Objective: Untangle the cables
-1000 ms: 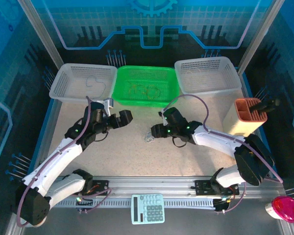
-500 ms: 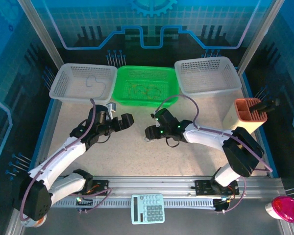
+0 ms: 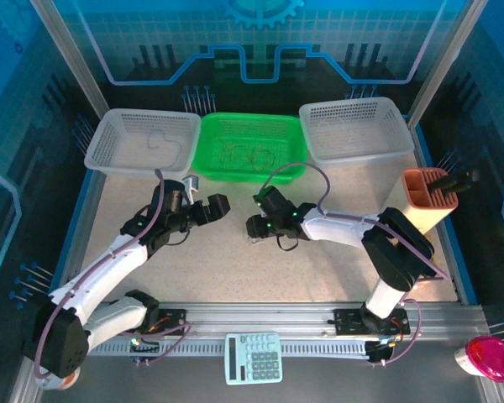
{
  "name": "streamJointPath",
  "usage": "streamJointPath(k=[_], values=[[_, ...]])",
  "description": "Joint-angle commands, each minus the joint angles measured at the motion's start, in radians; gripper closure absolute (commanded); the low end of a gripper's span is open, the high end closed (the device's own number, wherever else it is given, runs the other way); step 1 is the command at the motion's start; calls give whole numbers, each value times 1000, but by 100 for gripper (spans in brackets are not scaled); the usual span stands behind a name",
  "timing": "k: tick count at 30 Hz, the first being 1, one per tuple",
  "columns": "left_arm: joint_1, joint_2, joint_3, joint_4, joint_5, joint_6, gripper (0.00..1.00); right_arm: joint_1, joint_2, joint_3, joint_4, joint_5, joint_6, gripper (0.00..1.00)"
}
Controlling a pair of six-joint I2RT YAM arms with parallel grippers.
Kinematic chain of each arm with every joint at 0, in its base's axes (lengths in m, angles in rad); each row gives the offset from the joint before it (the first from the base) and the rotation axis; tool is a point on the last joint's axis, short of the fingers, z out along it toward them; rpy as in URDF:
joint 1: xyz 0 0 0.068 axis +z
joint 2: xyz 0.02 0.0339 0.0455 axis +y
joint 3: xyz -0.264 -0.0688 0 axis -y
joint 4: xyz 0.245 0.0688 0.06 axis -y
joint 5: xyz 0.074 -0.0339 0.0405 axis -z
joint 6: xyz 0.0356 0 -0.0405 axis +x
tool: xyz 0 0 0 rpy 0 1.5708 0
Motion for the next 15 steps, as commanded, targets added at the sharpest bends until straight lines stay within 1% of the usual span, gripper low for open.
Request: streamJointPath(k=[1,3,5,8,10,15], values=[[7,-13,-10,13,14,-7,1,17,14,28,-26,29,10,71],[6,-17,-10,11,12,-7,1,16,15,31,-28,27,4,83],[6,-18,-10,9,13,-4,1,14,8,37,-31,21,-12,99],[6,-19,-10,8,18,6,1,8,-28,60,-58,17,-44,100],[6,-18,-11,9,28,15,1,-3,-79,79,-74,-2,-64,100],[6,-12,-23,63,102,-2,1,-28,-220,92,-59,-69,-79,100]])
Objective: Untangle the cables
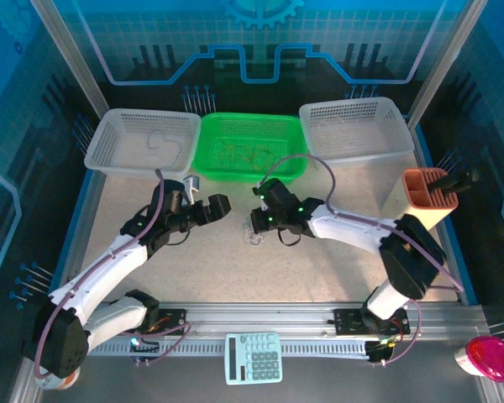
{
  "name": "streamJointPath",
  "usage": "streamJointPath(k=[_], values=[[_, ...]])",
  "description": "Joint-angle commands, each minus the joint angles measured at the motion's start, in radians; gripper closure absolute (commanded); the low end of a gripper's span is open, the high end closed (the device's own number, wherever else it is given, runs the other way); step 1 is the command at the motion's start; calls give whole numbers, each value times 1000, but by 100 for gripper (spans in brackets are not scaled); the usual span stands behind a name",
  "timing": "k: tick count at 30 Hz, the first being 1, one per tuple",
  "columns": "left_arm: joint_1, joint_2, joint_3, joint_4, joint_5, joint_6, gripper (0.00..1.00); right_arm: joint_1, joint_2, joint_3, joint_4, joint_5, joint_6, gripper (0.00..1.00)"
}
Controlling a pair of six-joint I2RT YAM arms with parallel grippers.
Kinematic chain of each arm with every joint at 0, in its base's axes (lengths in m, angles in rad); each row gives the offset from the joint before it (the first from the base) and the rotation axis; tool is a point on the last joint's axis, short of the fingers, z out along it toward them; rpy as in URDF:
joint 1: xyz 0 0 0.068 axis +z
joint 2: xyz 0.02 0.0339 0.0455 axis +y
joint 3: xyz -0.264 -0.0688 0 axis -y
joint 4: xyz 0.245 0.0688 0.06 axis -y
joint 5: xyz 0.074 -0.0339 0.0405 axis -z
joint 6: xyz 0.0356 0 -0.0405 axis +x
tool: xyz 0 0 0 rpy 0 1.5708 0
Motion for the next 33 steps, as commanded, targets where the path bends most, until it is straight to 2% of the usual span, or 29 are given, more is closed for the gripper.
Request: streamJointPath(k=[1,6,9,16,22,30,33], values=[[6,-10,-21,65,80,-12,1,-25,-110,44,-2,-51,-23,100],[5,-8,-61,187,118,-131,1,-72,-210,41,14,-93,6,100],[2,-18,-91,266,129,-192,5,-101,-254,47,30,-121,22,100],[-4,-29,-77,243,154,-126,12,-142,-272,104,32,-178,43,100],[-68,-12,-94,339,146,-152,18,-141,-273,122,45,-182,61,100],[-156,75,-69,436,119,-156,36,-139,-263,109,68,-198,83,100],[-177,107,-56,442,100,-143,39,-132,-263,102,77,-202,91,100]])
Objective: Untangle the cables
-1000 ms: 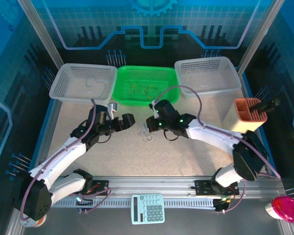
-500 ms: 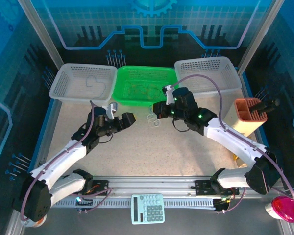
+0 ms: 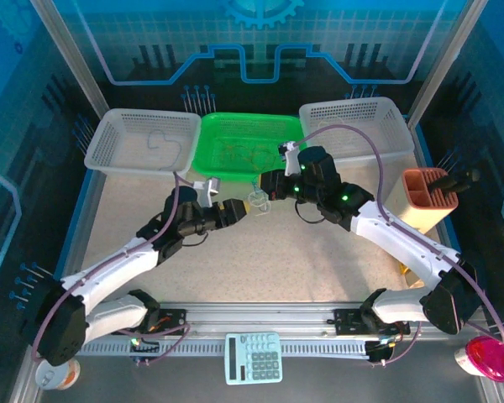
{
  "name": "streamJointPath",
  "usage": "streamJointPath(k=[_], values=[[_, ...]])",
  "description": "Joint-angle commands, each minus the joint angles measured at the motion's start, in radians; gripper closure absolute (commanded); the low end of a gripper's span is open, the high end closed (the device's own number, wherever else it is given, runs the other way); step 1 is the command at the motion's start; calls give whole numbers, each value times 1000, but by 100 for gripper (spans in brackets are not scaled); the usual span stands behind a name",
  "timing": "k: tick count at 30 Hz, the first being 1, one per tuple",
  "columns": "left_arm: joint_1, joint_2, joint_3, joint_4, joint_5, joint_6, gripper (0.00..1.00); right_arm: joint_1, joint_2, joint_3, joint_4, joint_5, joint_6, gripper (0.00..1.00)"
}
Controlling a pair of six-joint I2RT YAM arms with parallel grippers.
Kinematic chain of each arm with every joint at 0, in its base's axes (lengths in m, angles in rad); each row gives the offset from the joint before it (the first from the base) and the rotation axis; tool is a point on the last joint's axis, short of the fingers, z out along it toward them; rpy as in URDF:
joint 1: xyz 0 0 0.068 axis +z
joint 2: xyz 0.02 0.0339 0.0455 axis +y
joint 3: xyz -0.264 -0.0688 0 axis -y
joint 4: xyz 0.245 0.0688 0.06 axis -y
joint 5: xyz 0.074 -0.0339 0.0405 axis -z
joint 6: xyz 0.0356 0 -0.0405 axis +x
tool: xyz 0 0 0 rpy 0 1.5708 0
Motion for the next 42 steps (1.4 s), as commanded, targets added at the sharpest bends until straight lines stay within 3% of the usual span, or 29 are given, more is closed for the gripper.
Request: streamJointPath(k=[1,7,10,22,32,42], values=[[-19,30,33,50,-21,19,40,2,-9,6,35,-25,21,100],[-23,61,46,83,-27,33,43,33,-15,-6,47,-27,35,100],[-23,89,55,106,-17,33,50,44,-12,-7,43,-21,33,100],[-23,149,46,145,-34,46,100,10,-42,10,2,-9,17,100],[-14,150,-16,108,-96,68,100,-100,-87,51,-46,-32,-4,100],[20,142,-138,108,-144,43,100,-306,-200,126,-94,-63,2,100]])
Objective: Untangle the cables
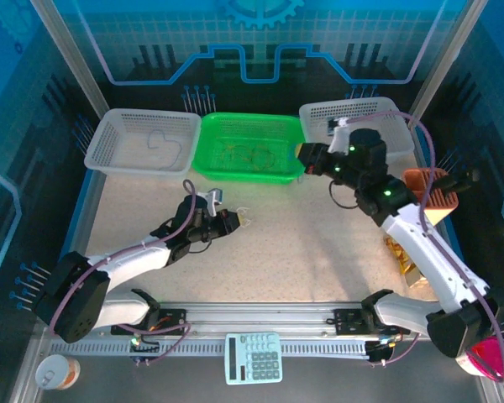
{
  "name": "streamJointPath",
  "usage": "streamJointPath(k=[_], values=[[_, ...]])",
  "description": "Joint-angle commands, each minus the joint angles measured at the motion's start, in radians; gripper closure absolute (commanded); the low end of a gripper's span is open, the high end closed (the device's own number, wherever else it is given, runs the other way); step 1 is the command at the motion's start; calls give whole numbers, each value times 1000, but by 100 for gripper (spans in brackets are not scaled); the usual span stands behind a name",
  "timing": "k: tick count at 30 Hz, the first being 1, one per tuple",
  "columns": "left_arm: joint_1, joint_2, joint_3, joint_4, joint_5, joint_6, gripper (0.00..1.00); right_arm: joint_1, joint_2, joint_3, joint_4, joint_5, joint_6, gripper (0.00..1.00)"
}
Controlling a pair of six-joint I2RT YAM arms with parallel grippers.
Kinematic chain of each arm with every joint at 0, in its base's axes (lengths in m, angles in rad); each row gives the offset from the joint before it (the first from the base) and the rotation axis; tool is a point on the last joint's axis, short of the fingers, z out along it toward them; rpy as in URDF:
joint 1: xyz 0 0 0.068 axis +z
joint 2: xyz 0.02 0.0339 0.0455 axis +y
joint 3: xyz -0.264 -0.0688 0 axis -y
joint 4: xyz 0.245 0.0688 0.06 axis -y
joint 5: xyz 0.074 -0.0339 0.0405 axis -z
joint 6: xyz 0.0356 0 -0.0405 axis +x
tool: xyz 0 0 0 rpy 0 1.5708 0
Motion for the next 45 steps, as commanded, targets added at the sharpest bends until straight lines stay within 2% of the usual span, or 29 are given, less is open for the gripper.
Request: streamJointPath(k=[1,7,11,14,18,21,26,33,38,45], values=[[11,-4,-29,3,-30,10,100,-45,-41,46,-25,-31,-3,100],[15,-7,-32,-8,-26,22,100,-45,-29,6,12,-90,26,100],[16,-19,-24,-26,-19,27,63,-36,-19,-34,39,-114,38,100],[17,-51,-11,-68,-18,40,43,-31,-13,-48,53,-143,31,100],[27,-133,16,-155,-24,65,27,-24,-10,-65,70,-177,22,100],[34,-210,51,-229,-24,71,21,-19,-14,-79,79,-189,31,100],[35,-295,114,-258,1,-6,17,6,-11,-116,159,-209,100,100],[23,-285,141,-59,30,-238,17,108,15,-127,255,-165,177,100],[4,-286,118,105,-50,-341,17,171,29,-117,307,-116,213,100],[-6,-305,74,217,-186,-363,20,231,43,-96,336,-77,227,100]])
